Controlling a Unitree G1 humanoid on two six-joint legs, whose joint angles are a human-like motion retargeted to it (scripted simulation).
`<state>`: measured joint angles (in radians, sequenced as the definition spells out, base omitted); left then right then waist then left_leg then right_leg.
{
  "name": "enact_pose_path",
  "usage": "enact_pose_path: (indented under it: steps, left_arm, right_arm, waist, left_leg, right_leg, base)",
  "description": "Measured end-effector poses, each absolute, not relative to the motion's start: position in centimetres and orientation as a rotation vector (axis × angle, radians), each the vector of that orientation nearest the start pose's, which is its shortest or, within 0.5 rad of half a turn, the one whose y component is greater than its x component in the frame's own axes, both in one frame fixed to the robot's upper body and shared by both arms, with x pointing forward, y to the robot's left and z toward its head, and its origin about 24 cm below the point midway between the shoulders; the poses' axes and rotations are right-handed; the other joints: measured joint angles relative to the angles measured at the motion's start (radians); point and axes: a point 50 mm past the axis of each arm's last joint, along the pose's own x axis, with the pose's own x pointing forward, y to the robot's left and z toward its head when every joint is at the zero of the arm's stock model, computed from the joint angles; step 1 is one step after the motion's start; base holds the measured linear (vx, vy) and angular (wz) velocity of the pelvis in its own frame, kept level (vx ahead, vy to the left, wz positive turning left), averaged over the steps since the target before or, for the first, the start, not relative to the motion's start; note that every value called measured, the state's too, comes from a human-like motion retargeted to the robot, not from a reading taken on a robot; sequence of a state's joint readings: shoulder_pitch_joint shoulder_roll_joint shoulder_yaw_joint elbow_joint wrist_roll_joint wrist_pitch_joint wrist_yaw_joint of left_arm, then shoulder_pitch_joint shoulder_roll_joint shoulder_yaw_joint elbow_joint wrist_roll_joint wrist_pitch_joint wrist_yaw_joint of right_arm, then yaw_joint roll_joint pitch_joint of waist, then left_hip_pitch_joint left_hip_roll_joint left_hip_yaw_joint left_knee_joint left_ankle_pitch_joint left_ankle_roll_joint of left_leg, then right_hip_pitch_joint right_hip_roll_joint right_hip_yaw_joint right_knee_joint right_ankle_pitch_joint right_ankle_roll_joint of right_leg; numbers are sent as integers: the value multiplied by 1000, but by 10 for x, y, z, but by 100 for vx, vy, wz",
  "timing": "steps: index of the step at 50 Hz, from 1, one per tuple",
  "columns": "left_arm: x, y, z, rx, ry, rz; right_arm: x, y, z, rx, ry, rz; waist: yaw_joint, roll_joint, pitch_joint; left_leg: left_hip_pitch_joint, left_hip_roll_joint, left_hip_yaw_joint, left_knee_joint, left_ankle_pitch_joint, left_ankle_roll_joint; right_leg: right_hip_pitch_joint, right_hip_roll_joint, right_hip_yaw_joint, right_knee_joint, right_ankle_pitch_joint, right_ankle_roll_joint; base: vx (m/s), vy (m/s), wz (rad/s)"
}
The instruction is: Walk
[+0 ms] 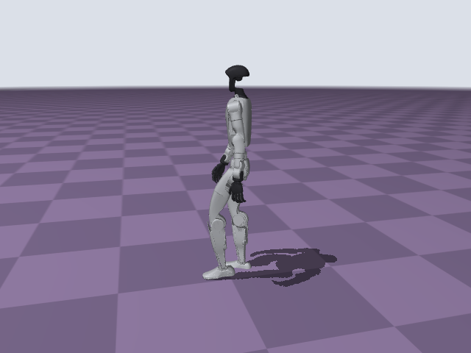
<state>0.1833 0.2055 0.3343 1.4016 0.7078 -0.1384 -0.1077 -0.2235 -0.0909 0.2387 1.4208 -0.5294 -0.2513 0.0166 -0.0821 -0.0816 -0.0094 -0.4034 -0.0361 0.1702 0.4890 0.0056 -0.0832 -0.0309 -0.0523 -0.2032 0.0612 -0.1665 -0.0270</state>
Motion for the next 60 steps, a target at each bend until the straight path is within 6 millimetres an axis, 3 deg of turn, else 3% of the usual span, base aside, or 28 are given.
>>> enact_pose_path:
  steps: [5, 6, 9, 13, 15, 18, 20, 21, 25, 26, 30, 34, 38, 41, 45, 47, 50, 53, 55, 60]
  left_arm:
    - [-46, 242, -167, 352, 1575, -151]
    - [-50, 244, -166, 345, 1588, -135]
    - [-66, 244, -164, 308, 1635, -106]
    - [-79, 244, -162, 285, 1686, -97]
    - [-82, 246, -160, 283, 1708, -92]
    - [-72, 250, -161, 301, 1702, -84]
    - [-59, 252, -163, 320, 1680, -83]
    - [-49, 253, -164, 327, 1663, -86]
    - [5, 254, -167, 378, 1543, -118]
    - [22, 254, -167, 396, 1497, -126]
    - [91, 246, -160, 437, 1277, -151]
    - [153, 236, -143, 446, 1054, -166]
    - [195, 231, -124, 452, 898, -175]
    - [207, 222, -119, 437, 852, -200]
    - [195, 210, -128, 410, 881, -240]
    - [178, 204, -137, 396, 932, -261]
    - [153, 200, -149, 384, 1012, -264]
    - [123, 210, -158, 384, 1127, -253]
    - [98, 216, -164, 385, 1206, -248]
    - [29, 223, -173, 323, 1357, -192]
  right_arm:
    - [182, -143, -140, -663, 801, 549]
    - [185, -140, -138, -660, 789, 552]
    - [184, -138, -139, -663, 793, 565]
    - [165, -147, -148, -669, 861, 581]
    - [148, -152, -154, -667, 921, 591]
    - [119, -166, -163, -659, 1019, 578]
    - [102, -178, -167, -664, 1086, 574]
    - [93, -184, -169, -674, 1117, 575]
    - [57, -209, -172, -692, 1243, 565]
    - [47, -214, -172, -686, 1279, 559]
    - [12, -235, -170, -668, 1405, 535]
    - [-12, -248, -167, -643, 1491, 505]
    - [-20, -252, -166, -610, 1535, 473]
    - [-26, -253, -165, -591, 1560, 459]
    - [-33, -251, -165, -579, 1582, 466]
    - [-28, -249, -166, -579, 1574, 472]
    - [1, -241, -169, -589, 1486, 461]
    - [36, -225, -172, -593, 1367, 475]
    - [56, -210, -172, -592, 1295, 495]
    - [117, -182, -164, -669, 1104, 552]
  waist:
    - [-1, 8, 12]
    - [-6, 4, 3]
    - [15, -6, -22]
    - [43, 1, -34]
    - [39, 7, -50]
    - [52, 25, -42]
    - [27, 67, -46]
    - [21, 86, -51]
    - [25, 125, -50]
    - [10, 128, -46]
    - [-38, 121, -34]
    - [-75, 68, -7]
    - [-66, 40, 19]
    - [-69, 58, 5]
    - [-104, 77, -24]
    - [-135, 71, -48]
    - [-180, 53, -40]
    - [-168, -8, -42]
    - [-148, 1, -34]
    - [-96, -20, 4]
  left_leg:
    - [-51, -34, -69, -392, -58, 312]
    - [-62, -18, -81, -477, -26, 332]
    - [-74, 1, -16, -569, -6, 345]
    - [-60, -24, -31, -464, 23, 335]
    - [-57, -8, -27, -400, 14, 297]
    - [-22, 26, -60, -338, -57, 249]
    - [20, 64, -58, -322, -110, 218]
    - [32, 85, -55, -312, -131, 203]
    - [97, 124, -48, -299, -200, 162]
    - [120, 121, -58, -308, -205, 157]
    - [224, 98, -61, -363, -222, 138]
    - [355, 64, -34, -401, -246, 85]
    - [468, 117, 2, -409, -276, -33]
    - [507, 119, -14, -380, -273, -91]
    - [563, 65, -72, -324, -147, -152]
    - [571, 2, -92, -297, 14, -172]
    - [492, -89, -9, -114, 309, -179]
    - [359, -19, 275, 166, 491, -179]
    - [288, 74, 299, 330, 518, -179]
    - [136, 4, 143, 278, 240, -179]
  right_leg:
    - [84, 34, -16, -1, -51, -36]
    - [88, 56, -28, -6, -48, -54]
    - [121, 59, -15, 5, -27, -46]
    - [163, 75, 36, 73, 75, -24]
    - [167, 104, 44, 128, 205, -24]
    - [130, 131, 53, 308, 491, 32]
    - [50, 147, 12, 479, 612, 77]
    - [2, 143, 9, 554, 596, 95]
    - [-184, 111, -20, 748, 349, 20]
    - [-222, 117, -8, 736, 321, 52]
    - [-331, 68, 40, 565, 211, 166]
    - [-369, -19, 60, 213, 205, 278]
    - [-428, 12, 35, -65, 128, 289]
    - [-436, 9, 0, -105, 114, 289]
    - [-392, -58, -57, -32, 198, 289]
    - [-392, -75, 88, 14, 221, 288]
    - [-388, -190, 65, 84, 206, 280]
    - [-341, -261, -2, 87, 172, 240]
    - [-283, -191, -41, 76, 138, 189]
    - [-142, -110, -8, 27, 78, 113]
  base:
    - [64, 5, 24]
    - [58, -19, 23]
    - [82, 8, -51]
    - [84, 31, -69]
    - [88, 15, -49]
    - [78, 15, -55]
    - [74, 17, -5]
    - [66, 15, -20]
    - [67, 16, -40]
    - [55, 9, 26]
    - [68, 9, 38]
    - [69, -9, 20]
    - [64, -46, -15]
    - [85, 6, 20]
    - [101, 28, 77]
    - [92, 28, 109]
    - [70, 33, 121]
    - [65, -8, 48]
    - [85, -49, -19]
    - [75, -24, -63]
